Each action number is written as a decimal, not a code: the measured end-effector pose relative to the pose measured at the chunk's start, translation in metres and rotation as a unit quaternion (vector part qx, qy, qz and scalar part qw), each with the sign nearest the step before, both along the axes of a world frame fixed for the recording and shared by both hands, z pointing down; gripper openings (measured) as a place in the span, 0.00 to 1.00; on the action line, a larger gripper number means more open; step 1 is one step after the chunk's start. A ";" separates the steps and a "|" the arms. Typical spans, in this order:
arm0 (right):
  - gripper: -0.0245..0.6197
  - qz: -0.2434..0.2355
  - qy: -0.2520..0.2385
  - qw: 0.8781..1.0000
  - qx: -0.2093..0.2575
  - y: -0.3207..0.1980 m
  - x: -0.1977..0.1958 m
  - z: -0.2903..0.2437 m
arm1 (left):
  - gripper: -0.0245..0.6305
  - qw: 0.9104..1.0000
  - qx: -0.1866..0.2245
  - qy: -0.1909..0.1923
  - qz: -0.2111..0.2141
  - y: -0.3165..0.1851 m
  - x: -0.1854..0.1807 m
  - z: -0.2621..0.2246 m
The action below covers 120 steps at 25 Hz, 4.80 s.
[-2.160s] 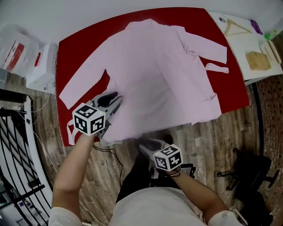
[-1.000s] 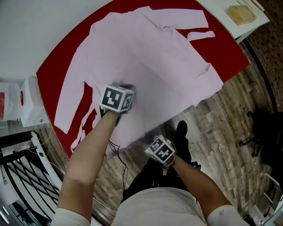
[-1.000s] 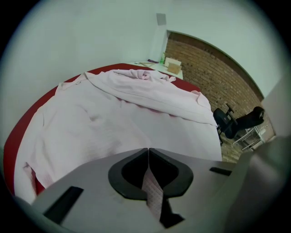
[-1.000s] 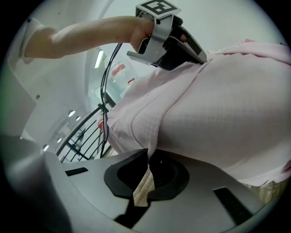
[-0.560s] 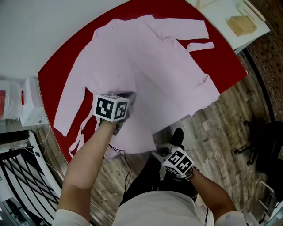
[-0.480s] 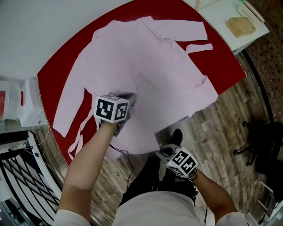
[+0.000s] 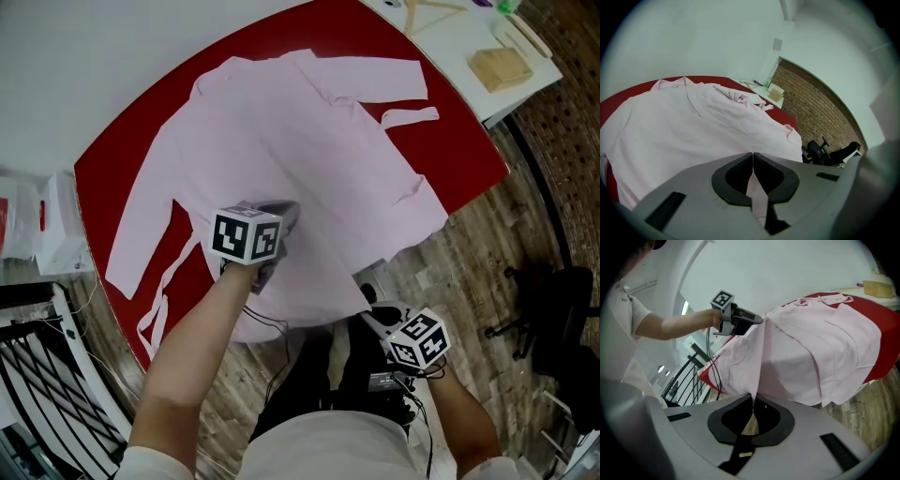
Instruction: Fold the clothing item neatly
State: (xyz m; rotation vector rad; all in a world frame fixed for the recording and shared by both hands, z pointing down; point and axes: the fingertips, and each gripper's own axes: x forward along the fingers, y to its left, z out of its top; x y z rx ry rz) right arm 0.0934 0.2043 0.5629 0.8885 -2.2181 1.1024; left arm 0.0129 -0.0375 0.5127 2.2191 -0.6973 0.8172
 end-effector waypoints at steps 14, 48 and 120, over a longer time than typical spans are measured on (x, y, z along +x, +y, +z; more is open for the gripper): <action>0.07 0.056 0.008 0.997 -0.059 -0.002 0.028 0.025 | 0.06 1.000 0.025 0.014 -0.009 -0.012 -0.023 0.001; 0.32 0.081 0.364 0.924 0.081 -0.093 0.110 0.141 | 0.25 0.993 0.074 -0.091 -0.024 -0.079 0.015 0.014; 0.24 0.035 0.345 0.933 0.092 -0.024 0.056 0.061 | 0.17 0.988 0.121 -0.055 -0.075 -0.200 -0.058 0.018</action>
